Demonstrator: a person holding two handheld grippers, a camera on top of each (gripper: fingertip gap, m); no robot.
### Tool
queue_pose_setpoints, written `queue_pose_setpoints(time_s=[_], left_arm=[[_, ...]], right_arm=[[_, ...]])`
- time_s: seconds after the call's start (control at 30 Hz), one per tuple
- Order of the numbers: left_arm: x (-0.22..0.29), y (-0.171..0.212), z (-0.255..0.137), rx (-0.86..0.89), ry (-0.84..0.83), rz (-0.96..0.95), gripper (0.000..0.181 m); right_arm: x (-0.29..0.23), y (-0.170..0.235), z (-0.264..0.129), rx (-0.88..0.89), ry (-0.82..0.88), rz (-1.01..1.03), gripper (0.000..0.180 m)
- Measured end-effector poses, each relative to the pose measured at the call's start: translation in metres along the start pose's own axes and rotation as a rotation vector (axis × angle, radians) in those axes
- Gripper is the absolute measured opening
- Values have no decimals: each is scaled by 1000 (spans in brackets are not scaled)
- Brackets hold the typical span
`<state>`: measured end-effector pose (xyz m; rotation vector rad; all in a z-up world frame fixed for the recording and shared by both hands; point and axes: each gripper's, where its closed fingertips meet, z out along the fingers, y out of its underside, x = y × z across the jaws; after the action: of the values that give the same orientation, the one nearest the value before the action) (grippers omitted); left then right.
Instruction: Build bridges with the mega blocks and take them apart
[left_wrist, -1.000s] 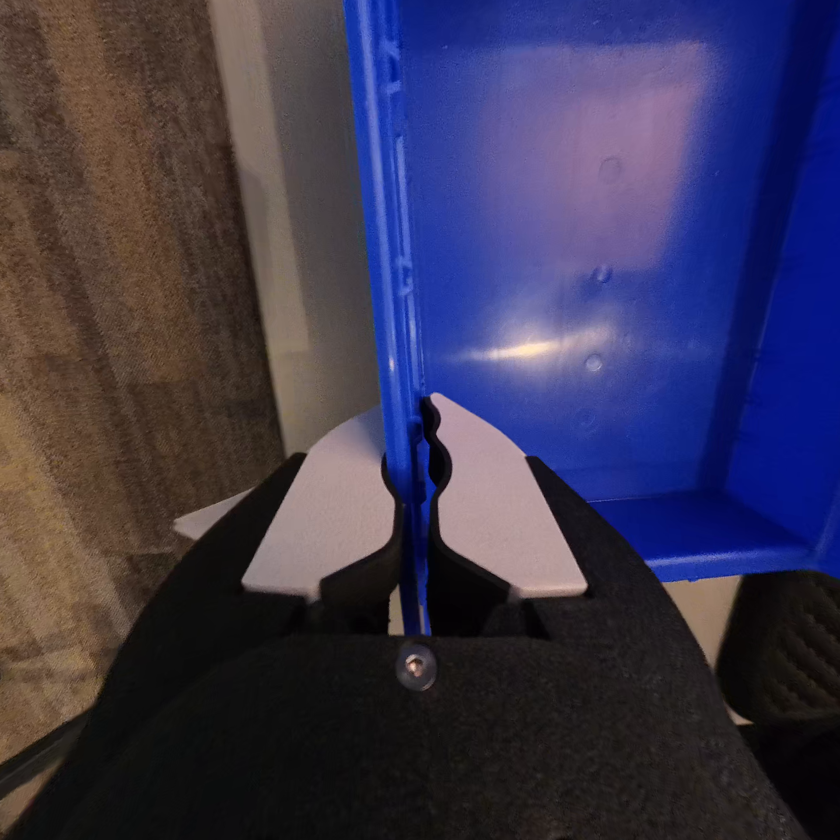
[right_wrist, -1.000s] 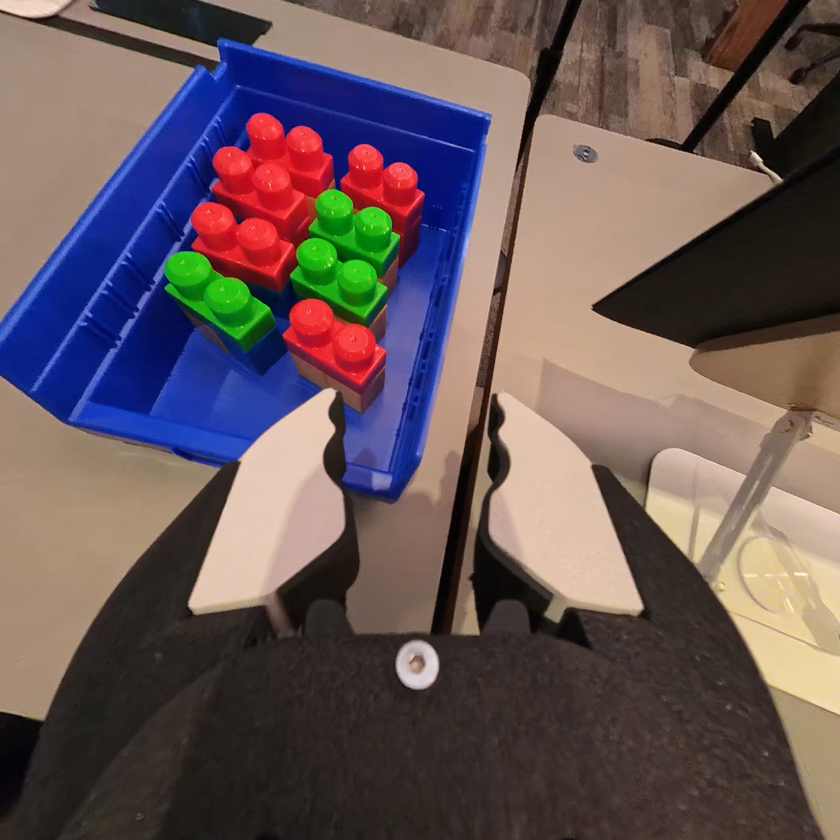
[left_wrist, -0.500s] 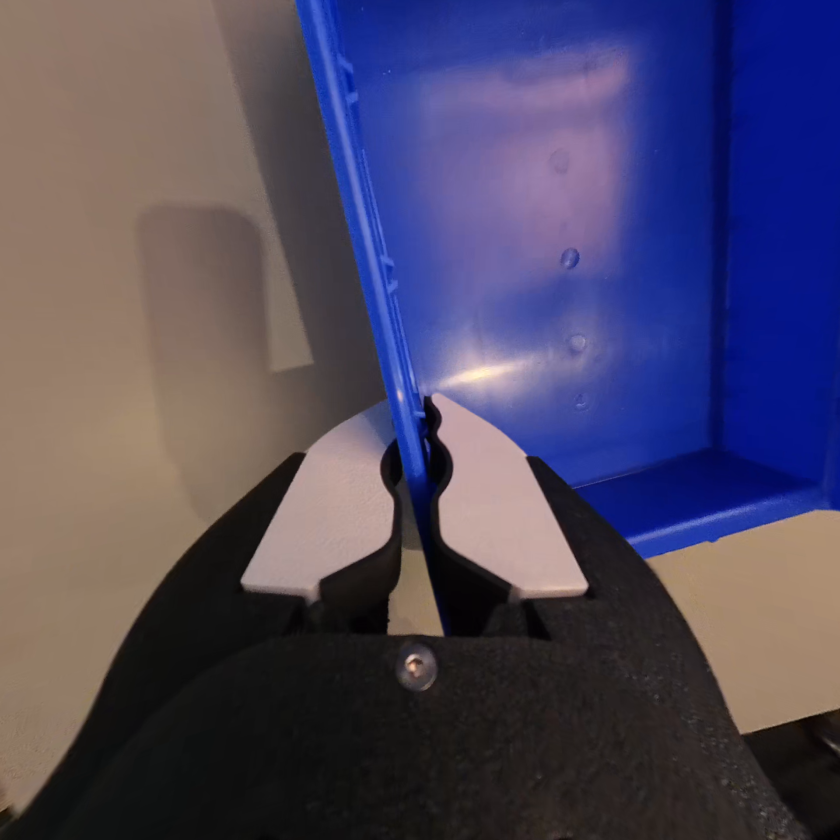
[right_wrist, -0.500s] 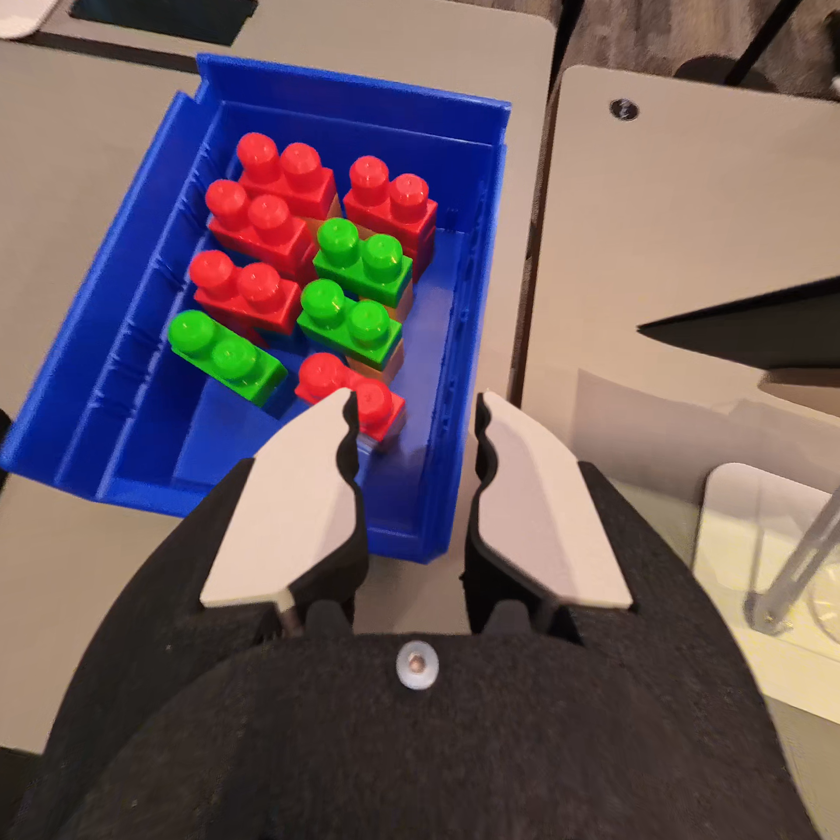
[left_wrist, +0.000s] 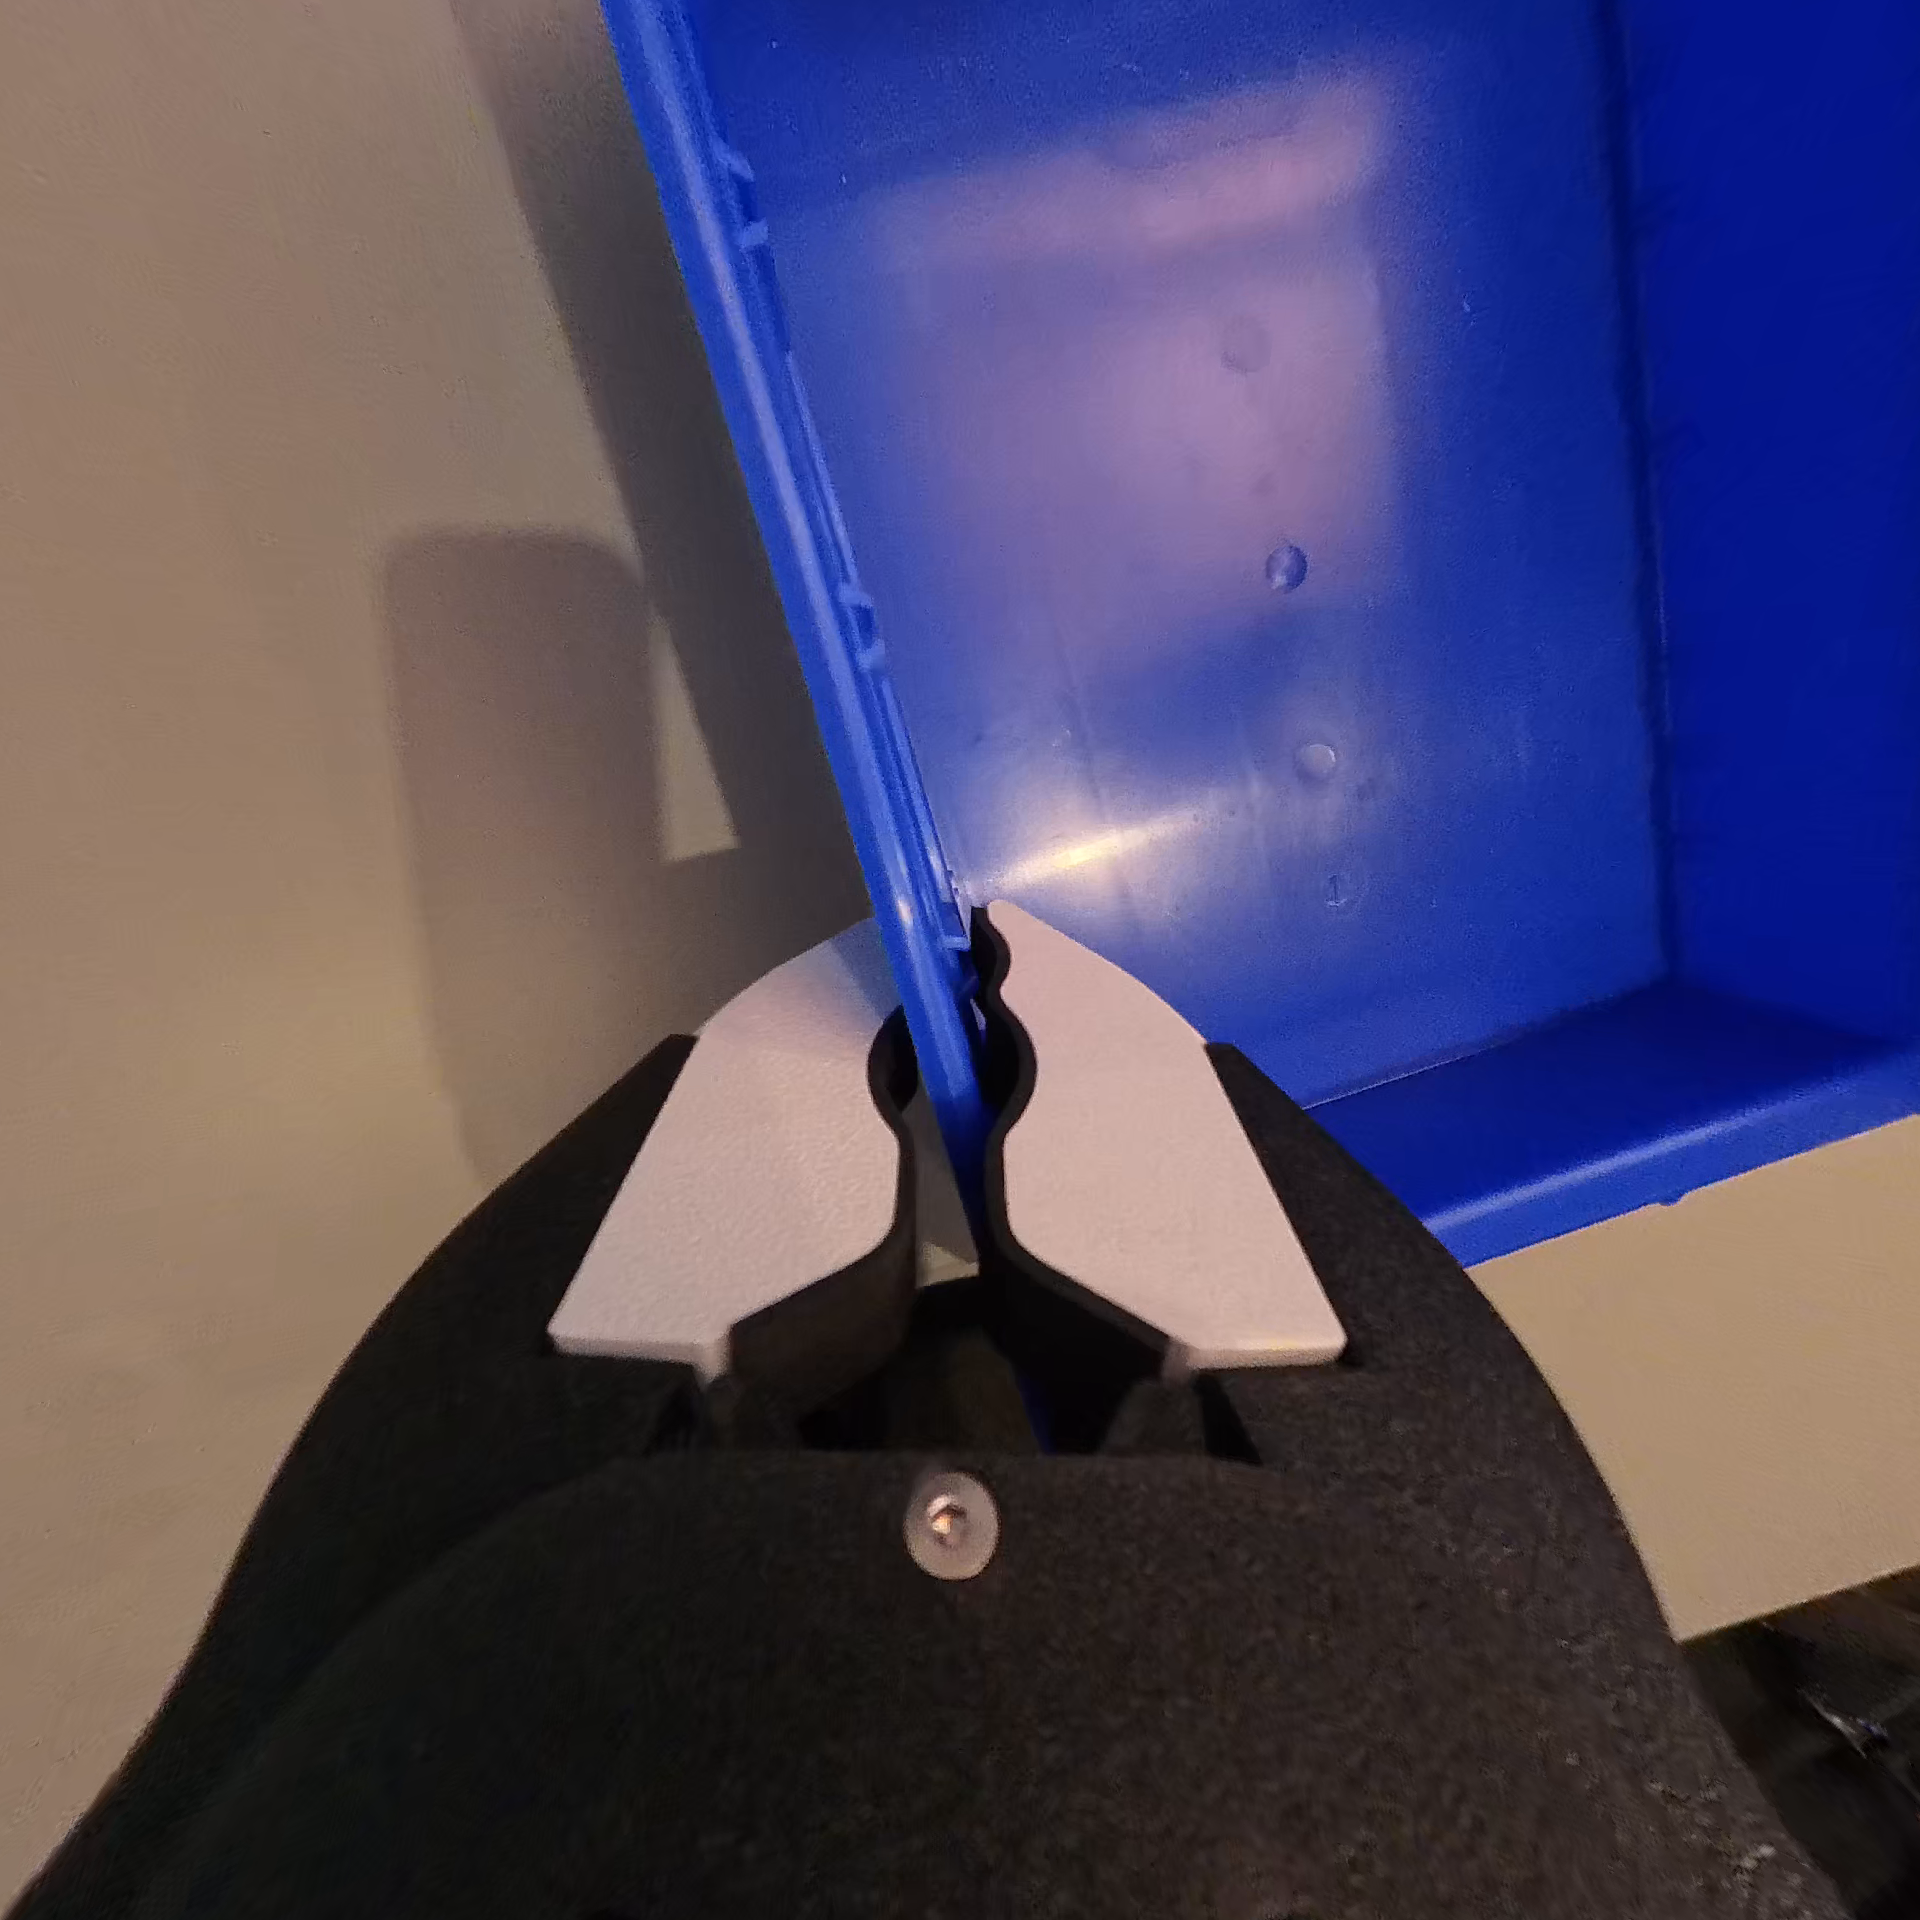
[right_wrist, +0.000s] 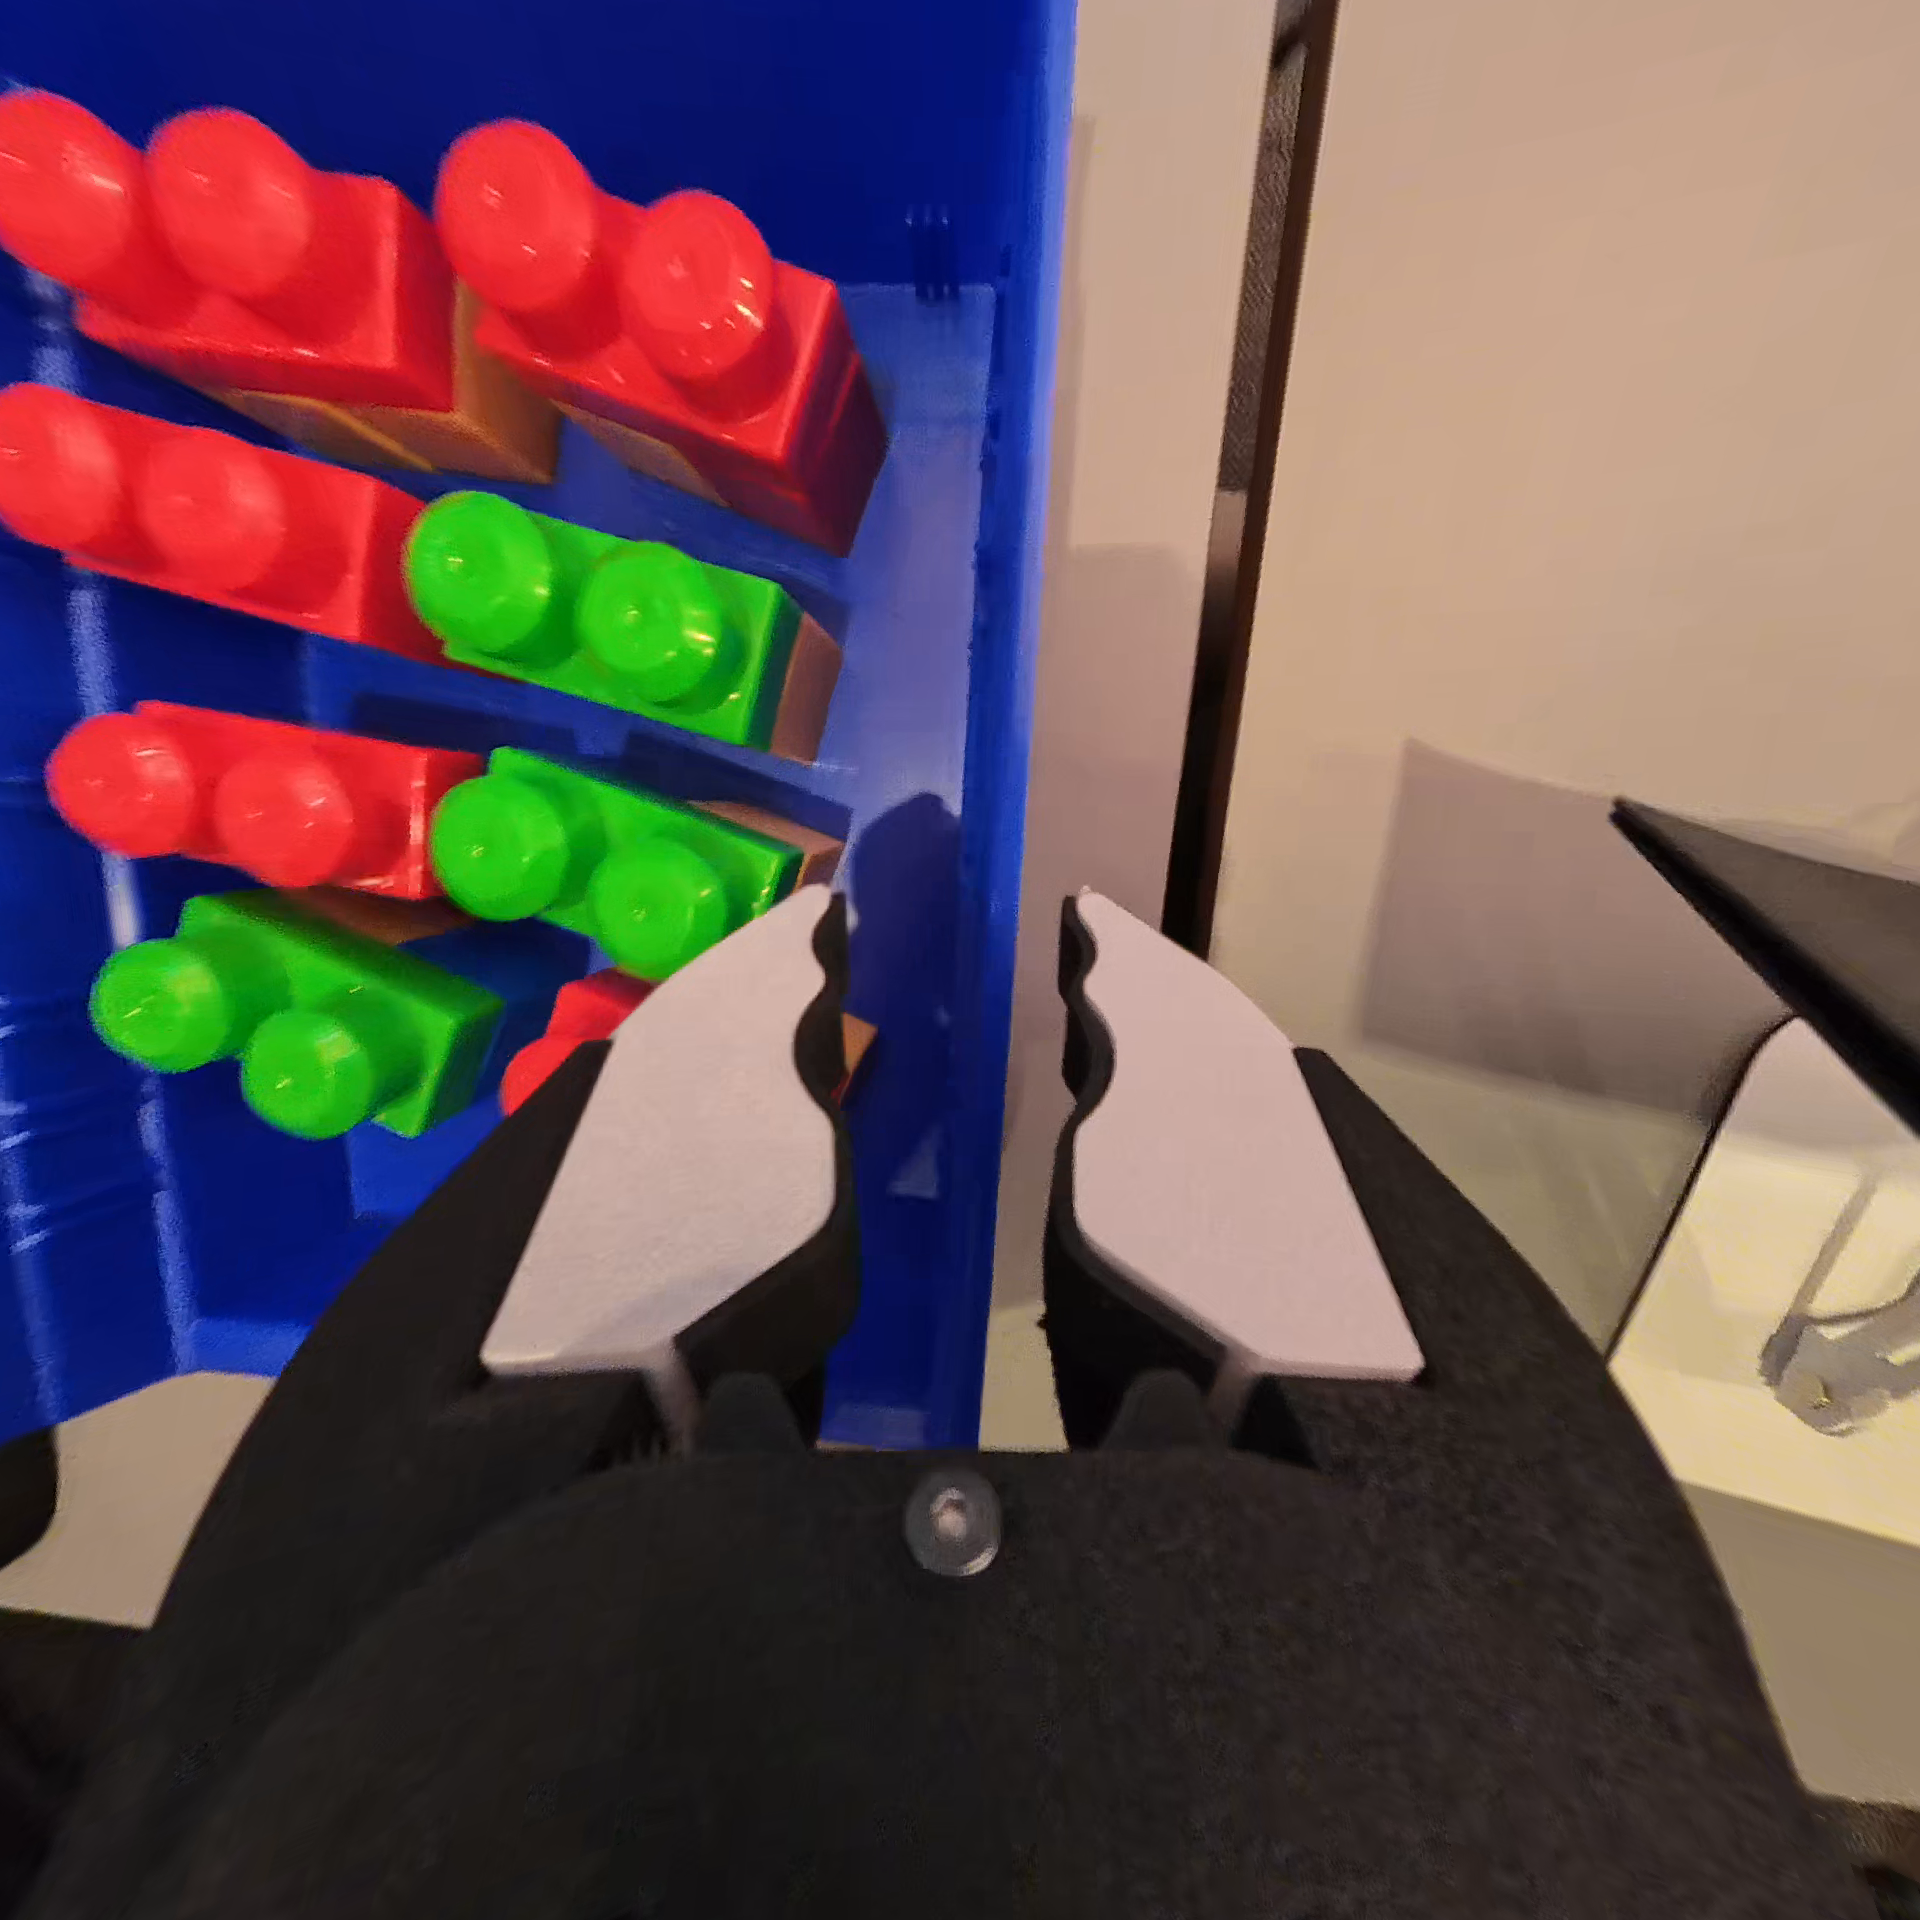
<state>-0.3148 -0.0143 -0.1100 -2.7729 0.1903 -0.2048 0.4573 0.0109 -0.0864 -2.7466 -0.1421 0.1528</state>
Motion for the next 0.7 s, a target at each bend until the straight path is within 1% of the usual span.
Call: queue_pose_setpoints(time_s=[0.1, 0.17, 0.27, 0.33, 0.37, 0.47, 0.53, 0.6, 0.7], left_arm=[[23, 1, 3, 3, 14, 26, 8], [35, 3, 4, -12, 12, 39, 7], [43, 3, 4, -5, 18, 41, 7], [46, -1, 3, 37, 60, 7, 9], [47, -3, 1, 65, 87, -16, 10], [48, -10, -6, 148, 158, -55, 15], [49, -15, -13, 202, 184, -66, 16], [47, -20, -24, 264, 180, -56, 12], [42, -26, -47, 372, 155, -33, 8]], right_arm=[[7, 7, 18, -137, 62, -5, 33], [9, 14, 27, -219, 89, 0, 32], [11, 18, 40, -267, 100, 2, 32], [15, 24, 46, -314, 120, 2, 29], [17, 24, 47, -326, 128, 4, 32], [8, 25, 50, -341, 58, 8, 15], [1, 25, 50, -346, -33, 44, 4], [0, 25, 50, -336, -85, 55, 4], [1, 25, 50, -335, -63, -12, 4]])
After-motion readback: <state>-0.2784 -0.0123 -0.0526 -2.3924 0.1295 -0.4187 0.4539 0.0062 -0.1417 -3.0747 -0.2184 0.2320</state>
